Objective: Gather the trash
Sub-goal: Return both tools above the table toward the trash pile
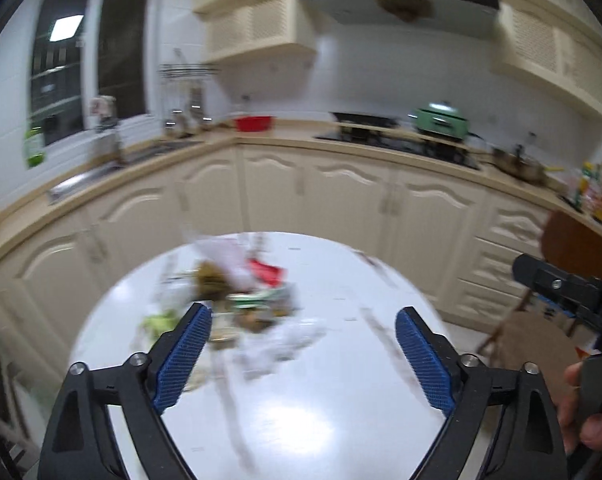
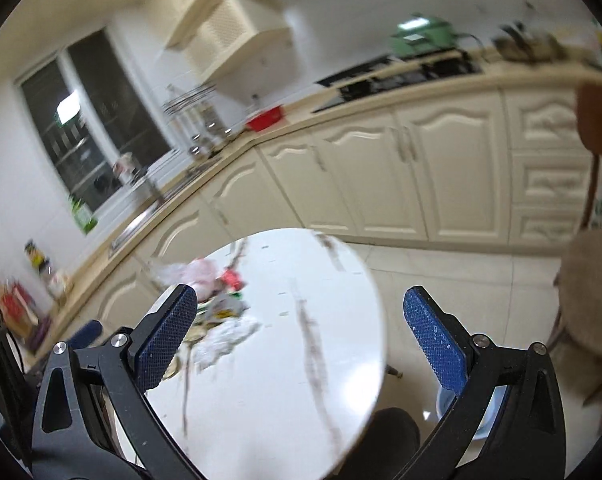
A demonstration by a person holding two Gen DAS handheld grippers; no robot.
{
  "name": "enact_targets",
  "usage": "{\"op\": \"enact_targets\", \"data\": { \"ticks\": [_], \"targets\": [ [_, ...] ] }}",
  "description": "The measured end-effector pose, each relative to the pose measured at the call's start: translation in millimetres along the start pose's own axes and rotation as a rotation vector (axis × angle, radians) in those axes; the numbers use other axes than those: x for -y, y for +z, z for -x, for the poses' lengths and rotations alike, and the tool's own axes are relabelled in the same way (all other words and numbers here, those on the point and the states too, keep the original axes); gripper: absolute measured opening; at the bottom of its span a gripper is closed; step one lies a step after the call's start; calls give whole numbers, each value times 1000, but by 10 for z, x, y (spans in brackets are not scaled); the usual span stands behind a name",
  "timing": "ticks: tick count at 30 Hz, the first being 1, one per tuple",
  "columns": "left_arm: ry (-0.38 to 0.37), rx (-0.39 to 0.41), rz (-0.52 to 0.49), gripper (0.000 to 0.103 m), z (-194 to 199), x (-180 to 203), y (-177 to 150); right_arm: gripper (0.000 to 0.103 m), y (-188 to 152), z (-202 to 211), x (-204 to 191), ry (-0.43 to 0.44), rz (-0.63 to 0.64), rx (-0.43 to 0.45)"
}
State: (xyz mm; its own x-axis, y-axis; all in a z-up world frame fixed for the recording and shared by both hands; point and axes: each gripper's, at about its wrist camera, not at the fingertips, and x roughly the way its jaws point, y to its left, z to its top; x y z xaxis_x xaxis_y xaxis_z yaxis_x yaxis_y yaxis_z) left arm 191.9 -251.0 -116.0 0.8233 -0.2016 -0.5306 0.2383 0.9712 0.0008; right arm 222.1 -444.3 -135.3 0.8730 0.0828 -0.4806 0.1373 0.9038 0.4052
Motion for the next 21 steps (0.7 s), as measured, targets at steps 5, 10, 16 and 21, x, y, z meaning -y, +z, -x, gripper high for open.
{"op": "enact_targets", "data": {
  "ticks": [5,10,16,21],
  "targets": [
    [102,-6,73,102,358,-246,-209,103,-102,-52,-665,-16,144,-6],
    [168,-20,146,102,781,-548,-186,103,-249,-117,-1350,-50,288,-13],
    [210,-11,209,102,1207,-915,-292,103,-378,-157,-1862,-27,404,-1],
    [233,-17,232,102,1416,-1199,-393,103,-438,-234,-2066,-38,456,4]
  ]
}}
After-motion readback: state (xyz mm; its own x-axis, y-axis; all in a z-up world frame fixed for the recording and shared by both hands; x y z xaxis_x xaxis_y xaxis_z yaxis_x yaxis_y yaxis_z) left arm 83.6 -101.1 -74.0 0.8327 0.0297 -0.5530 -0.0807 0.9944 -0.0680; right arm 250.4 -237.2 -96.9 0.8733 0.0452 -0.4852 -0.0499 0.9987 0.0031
